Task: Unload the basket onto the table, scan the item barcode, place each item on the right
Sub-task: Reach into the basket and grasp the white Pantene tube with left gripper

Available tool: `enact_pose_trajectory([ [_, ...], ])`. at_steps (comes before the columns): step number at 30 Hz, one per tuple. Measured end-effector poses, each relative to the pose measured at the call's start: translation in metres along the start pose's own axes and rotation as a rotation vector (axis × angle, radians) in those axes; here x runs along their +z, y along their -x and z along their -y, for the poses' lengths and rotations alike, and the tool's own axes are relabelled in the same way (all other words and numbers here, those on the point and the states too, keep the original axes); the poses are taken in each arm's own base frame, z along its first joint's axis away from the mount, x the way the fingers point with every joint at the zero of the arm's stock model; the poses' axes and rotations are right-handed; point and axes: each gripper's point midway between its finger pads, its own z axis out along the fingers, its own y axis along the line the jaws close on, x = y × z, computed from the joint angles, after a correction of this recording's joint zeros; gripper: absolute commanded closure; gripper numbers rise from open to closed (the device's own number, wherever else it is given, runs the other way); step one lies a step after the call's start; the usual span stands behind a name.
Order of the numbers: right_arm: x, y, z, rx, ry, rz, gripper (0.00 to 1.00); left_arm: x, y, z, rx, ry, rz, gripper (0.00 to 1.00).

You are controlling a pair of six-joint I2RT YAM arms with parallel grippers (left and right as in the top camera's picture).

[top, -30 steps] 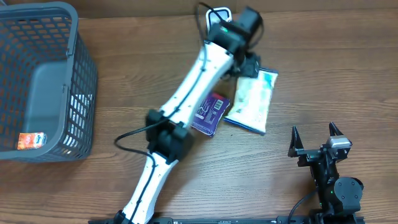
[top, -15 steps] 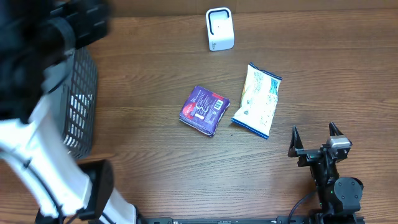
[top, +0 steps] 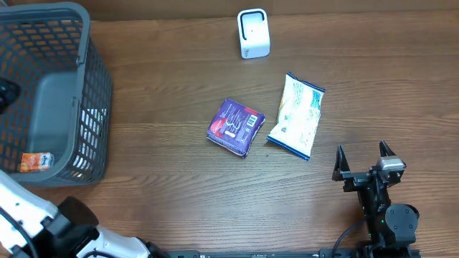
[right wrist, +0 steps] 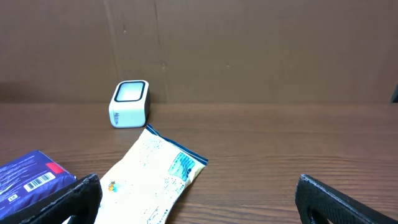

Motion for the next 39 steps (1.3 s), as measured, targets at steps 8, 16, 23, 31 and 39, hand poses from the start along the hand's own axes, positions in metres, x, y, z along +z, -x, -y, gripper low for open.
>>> enact_pose_trajectory([
  [8, 0.0, 0.0, 0.0, 0.0, 0.0, 0.0, 0.0, 0.093, -0.037, -0.026, 0.002, 0.022, -0.217, 0.11],
  [16, 0.0, 0.0, 0.0, 0.0, 0.0, 0.0, 0.0, 0.148, -0.061, -0.043, 0.019, 0.047, -0.27, 0.18],
  [23, 0.0, 0.0, 0.0, 0.0, 0.0, 0.0, 0.0, 0.184, -0.089, -0.051, 0.05, 0.083, -0.323, 0.2],
  [31, 0.0, 0.0, 0.0, 0.0, 0.0, 0.0, 0.0, 0.214, -0.11, -0.063, 0.076, 0.123, -0.329, 0.3],
  [39, 0.0, 0.0, 0.0, 0.0, 0.0, 0.0, 0.0, 0.235, -0.111, -0.07, 0.088, 0.128, -0.274, 0.42],
])
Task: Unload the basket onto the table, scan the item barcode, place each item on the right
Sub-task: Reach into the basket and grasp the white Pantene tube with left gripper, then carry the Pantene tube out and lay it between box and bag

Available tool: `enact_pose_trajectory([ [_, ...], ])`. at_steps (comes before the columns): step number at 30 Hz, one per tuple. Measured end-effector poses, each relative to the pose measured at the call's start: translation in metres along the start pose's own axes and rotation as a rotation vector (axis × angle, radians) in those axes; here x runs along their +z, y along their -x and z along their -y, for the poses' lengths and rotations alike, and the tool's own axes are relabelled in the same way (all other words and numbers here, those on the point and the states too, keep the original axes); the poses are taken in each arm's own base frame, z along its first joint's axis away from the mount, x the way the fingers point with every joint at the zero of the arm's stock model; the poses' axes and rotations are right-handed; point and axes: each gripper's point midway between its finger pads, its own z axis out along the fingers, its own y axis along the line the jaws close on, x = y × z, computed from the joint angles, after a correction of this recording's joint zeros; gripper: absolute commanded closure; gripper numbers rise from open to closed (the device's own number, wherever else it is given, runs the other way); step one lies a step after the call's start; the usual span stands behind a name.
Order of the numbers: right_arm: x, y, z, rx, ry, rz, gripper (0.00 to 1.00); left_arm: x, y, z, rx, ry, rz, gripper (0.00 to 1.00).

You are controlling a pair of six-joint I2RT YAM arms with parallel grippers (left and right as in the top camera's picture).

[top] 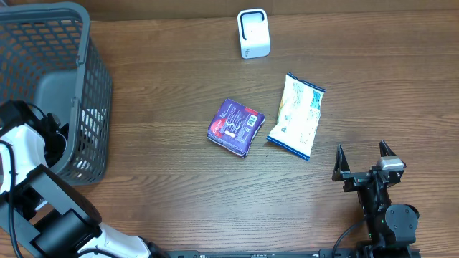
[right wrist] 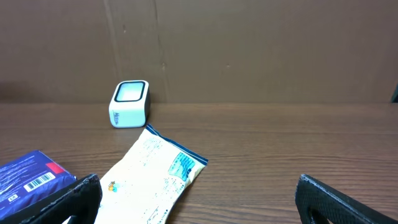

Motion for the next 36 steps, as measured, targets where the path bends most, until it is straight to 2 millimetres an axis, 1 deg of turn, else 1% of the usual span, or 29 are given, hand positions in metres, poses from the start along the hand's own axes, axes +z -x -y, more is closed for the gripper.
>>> enact_pose_trajectory([
  [1, 0.0, 0.0, 0.0, 0.0, 0.0, 0.0, 0.0, 0.002, 0.002, 0.0, 0.001, -0.001, 0.011, 0.43],
  [5, 0.0, 0.0, 0.0, 0.0, 0.0, 0.0, 0.0, 0.015, 0.001, -0.002, 0.009, -0.002, 0.038, 0.43],
  [7, 0.0, 0.0, 0.0, 0.0, 0.0, 0.0, 0.0, 0.023, -0.002, -0.003, 0.009, -0.001, 0.042, 0.47],
  [9, 0.0, 0.0, 0.0, 0.0, 0.0, 0.0, 0.0, 0.027, -0.003, -0.004, 0.007, 0.001, 0.048, 0.62],
  [11, 0.0, 0.0, 0.0, 0.0, 0.0, 0.0, 0.0, 0.027, 0.001, -0.004, 0.013, 0.0, 0.068, 0.78],
  [14, 0.0, 0.0, 0.0, 0.0, 0.0, 0.0, 0.0, 0.026, 0.005, -0.003, 0.018, 0.0, 0.084, 0.95],
  [19, 0.0, 0.0, 0.0, 0.0, 0.0, 0.0, 0.0, 0.014, 0.013, -0.001, -0.008, 0.002, 0.086, 0.96],
  [22, 0.0, 0.0, 0.0, 0.0, 0.0, 0.0, 0.0, -0.002, 0.022, 0.002, -0.031, 0.0, 0.083, 0.96],
  [24, 0.0, 0.0, 0.0, -0.001, 0.0, 0.001, 0.0, -0.023, 0.039, 0.006, -0.038, -0.008, 0.114, 0.96],
  [25, 0.0, 0.0, 0.0, -0.001, 0.0, 0.0, 0.0, -0.041, 0.054, 0.011, -0.037, -0.019, 0.152, 0.96],
  [26, 0.0, 0.0, 0.0, 0.0, 0.0, 0.0, 0.0, -0.052, 0.063, 0.014, -0.035, -0.027, 0.175, 0.96],
  [27, 0.0, 0.0, 0.0, 0.0, 0.0, 0.0, 0.0, -0.074, 0.078, 0.019, -0.032, -0.04, 0.222, 0.96],
  [29, 0.0, 0.0, 0.0, 0.0, 0.0, 0.0, 0.0, -0.111, 0.099, 0.029, -0.025, -0.068, 0.297, 0.96],
  [30, 0.0, 0.0, 0.0, -0.001, 0.0, 0.0, 0.0, -0.134, 0.11, 0.035, -0.018, -0.086, 0.345, 0.96],
  [31, 0.0, 0.0, 0.0, 0.0, 0.0, 0.0, 0.0, -0.152, 0.118, 0.039, -0.013, -0.1, 0.382, 0.96],
  [33, 0.0, 0.0, 0.0, 0.0, 0.0, 0.0, 0.0, -0.197, 0.13, 0.052, -0.006, -0.144, 0.467, 0.96],
  [36, 0.0, 0.0, 0.0, 0.0, 0.0, 0.0, 0.0, -0.257, 0.135, 0.074, 0.016, -0.231, 0.565, 0.96],
])
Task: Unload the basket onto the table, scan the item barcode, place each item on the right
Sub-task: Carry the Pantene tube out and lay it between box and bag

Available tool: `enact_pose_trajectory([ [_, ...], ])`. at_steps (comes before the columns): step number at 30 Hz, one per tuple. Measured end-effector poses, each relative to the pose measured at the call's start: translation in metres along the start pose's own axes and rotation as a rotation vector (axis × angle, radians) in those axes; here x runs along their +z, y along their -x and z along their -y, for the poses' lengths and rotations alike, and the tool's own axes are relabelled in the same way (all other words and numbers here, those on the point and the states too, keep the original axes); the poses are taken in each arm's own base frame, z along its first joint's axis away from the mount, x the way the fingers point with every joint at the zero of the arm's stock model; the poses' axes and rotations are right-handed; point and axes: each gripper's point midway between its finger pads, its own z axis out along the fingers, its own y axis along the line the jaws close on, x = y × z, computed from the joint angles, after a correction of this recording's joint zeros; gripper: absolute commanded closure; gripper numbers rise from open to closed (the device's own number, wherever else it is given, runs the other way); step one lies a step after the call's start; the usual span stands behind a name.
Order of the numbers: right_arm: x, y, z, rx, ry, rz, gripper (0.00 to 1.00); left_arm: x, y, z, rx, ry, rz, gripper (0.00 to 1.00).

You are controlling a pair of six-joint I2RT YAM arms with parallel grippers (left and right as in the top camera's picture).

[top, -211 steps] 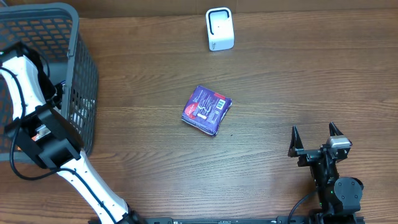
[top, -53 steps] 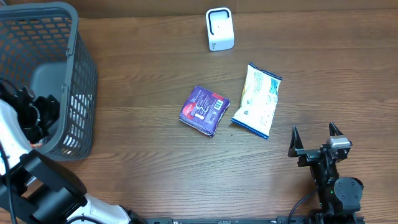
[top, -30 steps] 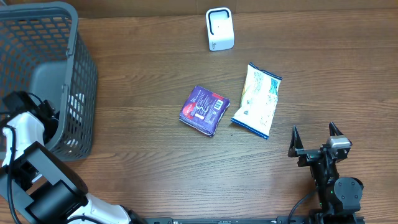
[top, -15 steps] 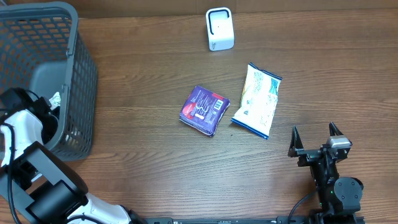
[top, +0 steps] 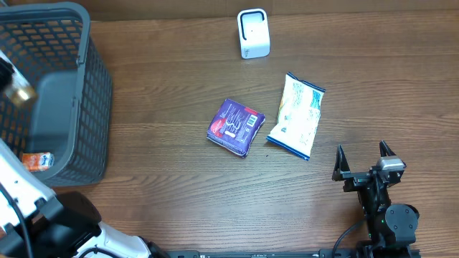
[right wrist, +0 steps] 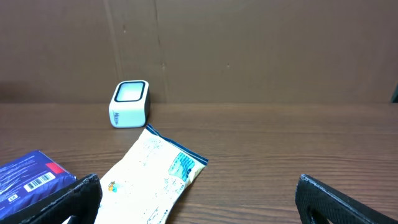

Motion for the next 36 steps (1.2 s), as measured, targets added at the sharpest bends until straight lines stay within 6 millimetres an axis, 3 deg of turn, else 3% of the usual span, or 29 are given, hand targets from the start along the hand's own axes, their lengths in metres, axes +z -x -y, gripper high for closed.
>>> enact_pose_trajectory([
  [3, 0.0, 0.0, 0.0, 0.0, 0.0, -0.001, 0.0, -0.036, 0.015, 0.04, 0.027, -0.114, 0.054, 0.96],
  [6, 0.0, 0.0, 0.0, -0.001, 0.0, -0.001, 0.0, -0.062, 0.009, 0.086, 0.065, -0.241, 0.044, 0.96],
  [9, 0.0, 0.0, 0.0, 0.0, 0.0, 0.0, 0.0, -0.077, -0.013, 0.136, 0.123, -0.36, -0.011, 0.96],
  [12, 0.0, 0.0, 0.0, 0.0, 0.0, 0.0, 0.0, -0.083, -0.049, 0.185, 0.192, -0.463, -0.108, 0.96],
  [17, 0.0, 0.0, 0.0, 0.0, 0.0, -0.001, 0.0, -0.093, -0.131, 0.252, 0.33, -0.552, -0.317, 0.96],
  [22, 0.0, 0.0, 0.0, 0.0, 0.0, -0.001, 0.0, -0.082, -0.219, 0.297, 0.47, -0.588, -0.529, 0.96],
  [26, 0.0, 0.0, 0.0, 0.0, 0.0, 0.0, 0.0, -0.052, -0.295, 0.325, 0.564, -0.591, -0.689, 0.96],
  [30, 0.0, 0.0, 0.0, -0.001, 0.0, 0.0, 0.0, -0.009, -0.386, 0.349, 0.63, -0.561, -0.831, 0.96],
  [33, 0.0, 0.0, 0.0, 0.0, 0.0, 0.0, 0.0, 0.016, -0.445, 0.355, 0.663, -0.51, -0.912, 0.96],
  [36, 0.0, 0.0, 0.0, 0.0, 0.0, -0.001, 0.0, 0.039, -0.492, 0.357, 0.691, -0.451, -0.952, 0.96],
])
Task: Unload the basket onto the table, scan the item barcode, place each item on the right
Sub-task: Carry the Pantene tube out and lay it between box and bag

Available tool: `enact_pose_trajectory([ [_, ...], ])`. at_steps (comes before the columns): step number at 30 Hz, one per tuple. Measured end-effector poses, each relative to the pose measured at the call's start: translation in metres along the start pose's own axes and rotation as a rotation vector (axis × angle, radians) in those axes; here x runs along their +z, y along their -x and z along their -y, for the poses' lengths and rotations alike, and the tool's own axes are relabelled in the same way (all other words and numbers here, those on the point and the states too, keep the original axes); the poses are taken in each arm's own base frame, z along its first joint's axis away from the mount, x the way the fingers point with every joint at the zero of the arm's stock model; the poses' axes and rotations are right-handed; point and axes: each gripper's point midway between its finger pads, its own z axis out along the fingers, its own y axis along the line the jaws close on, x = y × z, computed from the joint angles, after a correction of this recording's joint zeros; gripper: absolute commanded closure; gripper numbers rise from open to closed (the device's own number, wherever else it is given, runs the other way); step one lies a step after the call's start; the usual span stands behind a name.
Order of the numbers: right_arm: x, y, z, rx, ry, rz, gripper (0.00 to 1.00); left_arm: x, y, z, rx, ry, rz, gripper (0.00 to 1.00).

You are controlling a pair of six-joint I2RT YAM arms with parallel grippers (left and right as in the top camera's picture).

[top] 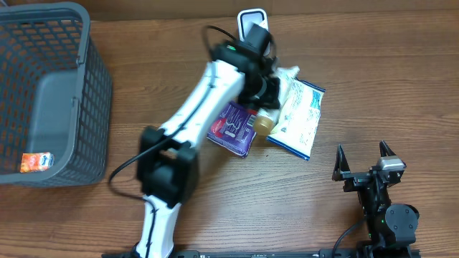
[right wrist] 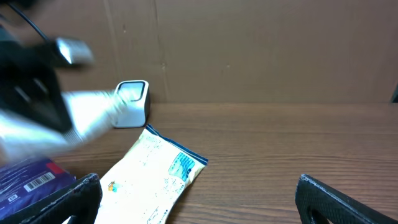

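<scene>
A purple pack (top: 231, 129) with a white barcode label lies mid-table. To its right lies a white and blue snack bag (top: 299, 118). The white scanner (top: 252, 20) stands at the back, partly covered by my left arm. My left gripper (top: 267, 107) is a motion blur over the gap between pack and bag, and its jaws cannot be made out. My right gripper (top: 365, 162) rests open near the front right, nothing between its fingers. In the right wrist view the bag (right wrist: 155, 180), the pack (right wrist: 28, 180) and the scanner (right wrist: 132, 102) lie ahead of it.
A grey mesh basket (top: 93, 86) fills the left side, with a small orange packet (top: 36, 163) inside. My left arm (top: 193, 115) stretches diagonally from the front edge to the scanner. A brown wall (right wrist: 249, 50) closes the back.
My left arm was over the basket at the far left. Now it reaches across to the middle, its end over the purple pack and the snack bag. The right arm has not moved.
My left arm was low at the front left beside the basket, then at the basket's front corner, then above the basket. Now it stretches over the two items near the scanner. Pack, bag, scanner and right gripper have kept their places throughout.
</scene>
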Motion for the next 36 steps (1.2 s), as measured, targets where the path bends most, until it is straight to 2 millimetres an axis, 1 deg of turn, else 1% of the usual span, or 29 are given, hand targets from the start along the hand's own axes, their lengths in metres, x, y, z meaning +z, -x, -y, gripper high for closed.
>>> enact_pose_trajectory([
  [3, 0.0, 0.0, 0.0, 0.0, -0.001, 0.001, 0.0, 0.034, 0.0, -0.003, -0.012, 0.039, -0.023, 0.96],
  [4, 0.0, 0.0, 0.0, 0.0, -0.001, 0.0, 0.0, 0.041, 0.0, -0.006, -0.02, 0.052, -0.024, 0.96],
  [5, 0.0, 0.0, 0.0, 0.0, -0.001, 0.001, 0.0, 0.045, 0.002, -0.009, -0.026, 0.065, -0.022, 0.93],
  [6, 0.0, 0.0, 0.0, 0.0, -0.001, 0.0, 0.0, 0.048, 0.003, -0.013, -0.03, 0.078, -0.017, 0.84],
  [7, 0.0, 0.0, 0.0, 0.0, 0.0, 0.0, 0.0, 0.049, 0.005, -0.015, -0.033, 0.091, -0.009, 0.64],
  [8, 0.0, 0.0, 0.0, 0.0, 0.0, 0.001, 0.0, 0.048, 0.008, -0.018, -0.035, 0.105, 0.002, 0.52],
  [10, 0.0, 0.0, 0.0, 0.0, 0.0, 0.0, 0.0, 0.048, 0.013, -0.021, -0.043, 0.115, 0.023, 0.44],
  [11, 0.0, 0.0, 0.0, 0.0, 0.0, 0.001, 0.0, 0.047, 0.015, -0.023, -0.045, 0.122, 0.031, 0.36],
  [14, 0.0, 0.0, 0.0, 0.0, 0.0, 0.001, 0.0, 0.042, 0.016, -0.027, -0.062, 0.136, 0.032, 0.31],
  [16, 0.0, 0.0, 0.0, 0.0, 0.0, 0.0, 0.0, 0.031, 0.02, -0.025, -0.067, 0.136, 0.041, 0.28],
  [18, 0.0, 0.0, 0.0, 0.0, 0.0, 0.001, 0.0, 0.012, 0.028, -0.018, -0.065, 0.129, 0.062, 0.27],
  [20, 0.0, 0.0, 0.0, 0.0, 0.0, 0.0, 0.0, -0.016, 0.041, -0.007, -0.054, 0.111, 0.111, 0.27],
  [22, 0.0, 0.0, 0.0, 0.0, -0.001, 0.0, 0.0, -0.048, 0.054, 0.005, -0.038, 0.088, 0.172, 0.27],
  [25, 0.0, 0.0, 0.0, 0.0, 0.0, 0.0, 0.0, -0.107, 0.067, 0.019, -0.006, 0.057, 0.276, 0.23],
  [28, 0.0, 0.0, 0.0, 0.0, -0.001, 0.0, 0.0, -0.174, 0.075, 0.021, 0.02, 0.034, 0.408, 0.2],
  [29, 0.0, 0.0, 0.0, 0.0, 0.0, 0.0, 0.0, -0.2, 0.076, 0.017, 0.031, 0.033, 0.462, 0.19],
  [30, 0.0, 0.0, 0.0, 0.0, 0.0, 0.0, 0.0, -0.221, 0.075, 0.011, 0.031, 0.034, 0.504, 0.19],
  [31, 0.0, 0.0, 0.0, 0.0, 0.0, 0.001, 0.0, -0.246, 0.073, 0.0, 0.025, 0.043, 0.553, 0.18],
  [32, 0.0, 0.0, 0.0, 0.0, -0.001, 0.0, 0.0, -0.264, 0.071, -0.011, 0.015, 0.052, 0.588, 0.17],
  [34, 0.0, 0.0, 0.0, 0.0, -0.001, 0.0, 0.0, -0.301, 0.062, -0.045, -0.042, 0.089, 0.644, 0.1],
  [35, 0.0, 0.0, 0.0, 0.0, 0.0, 0.0, 0.0, -0.319, 0.055, -0.068, -0.087, 0.116, 0.667, 0.09],
  [36, 0.0, 0.0, 0.0, 0.0, 0.0, 0.0, 0.0, -0.335, 0.051, -0.087, -0.125, 0.136, 0.693, 0.09],
])
